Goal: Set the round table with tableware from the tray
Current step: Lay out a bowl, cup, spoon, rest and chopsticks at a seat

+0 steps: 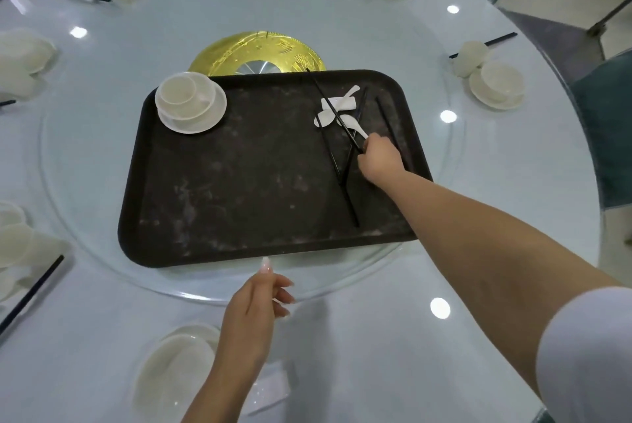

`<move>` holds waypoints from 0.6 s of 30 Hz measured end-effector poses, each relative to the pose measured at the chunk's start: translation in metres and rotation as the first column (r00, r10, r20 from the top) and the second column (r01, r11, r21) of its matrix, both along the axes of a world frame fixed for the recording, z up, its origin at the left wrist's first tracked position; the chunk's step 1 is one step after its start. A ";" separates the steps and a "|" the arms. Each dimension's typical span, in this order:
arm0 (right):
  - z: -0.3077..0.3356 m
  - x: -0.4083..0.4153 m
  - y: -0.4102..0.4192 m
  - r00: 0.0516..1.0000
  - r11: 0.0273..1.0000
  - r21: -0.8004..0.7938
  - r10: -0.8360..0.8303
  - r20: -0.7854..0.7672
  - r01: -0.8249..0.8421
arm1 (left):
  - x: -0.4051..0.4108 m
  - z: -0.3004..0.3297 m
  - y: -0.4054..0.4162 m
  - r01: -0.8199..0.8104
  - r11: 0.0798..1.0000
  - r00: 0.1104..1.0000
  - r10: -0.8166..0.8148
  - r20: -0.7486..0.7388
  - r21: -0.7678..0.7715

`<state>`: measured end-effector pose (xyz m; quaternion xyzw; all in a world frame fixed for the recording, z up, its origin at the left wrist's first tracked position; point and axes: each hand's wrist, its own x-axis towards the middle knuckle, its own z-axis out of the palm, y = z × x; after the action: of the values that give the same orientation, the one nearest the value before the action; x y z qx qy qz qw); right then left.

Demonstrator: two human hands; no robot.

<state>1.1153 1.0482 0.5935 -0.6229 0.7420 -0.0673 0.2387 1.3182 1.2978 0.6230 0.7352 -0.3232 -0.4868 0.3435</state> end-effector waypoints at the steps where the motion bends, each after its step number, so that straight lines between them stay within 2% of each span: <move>1: -0.002 0.000 0.000 1.000 1.000 0.001 0.003 -0.012 -0.003 | 0.000 0.000 -0.003 0.004 1.000 1.000 -0.004 -0.002 0.000; 4: -0.002 -0.003 0.002 1.000 1.000 0.024 0.009 0.001 -0.009 | -0.001 0.000 -0.009 0.013 1.000 1.000 -0.013 -0.018 -0.002; 10: 0.007 -0.002 0.034 0.973 0.996 0.090 -0.015 0.231 -0.006 | -0.008 -0.001 -0.012 0.050 0.999 0.998 -0.050 -0.034 0.011; 15: 0.005 0.005 0.067 0.972 0.968 0.230 0.052 0.228 -0.105 | -0.010 0.002 -0.009 0.055 0.998 0.997 -0.054 -0.058 0.014; 18: 0.006 0.009 0.073 0.980 0.963 0.246 0.068 0.185 -0.113 | -0.009 0.002 -0.007 0.059 0.998 0.997 -0.057 -0.058 0.026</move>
<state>1.1246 1.1210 0.5998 -0.6119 0.6912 -0.0146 0.3842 1.3092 1.2910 0.6254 0.7161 -0.3278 -0.5218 0.3279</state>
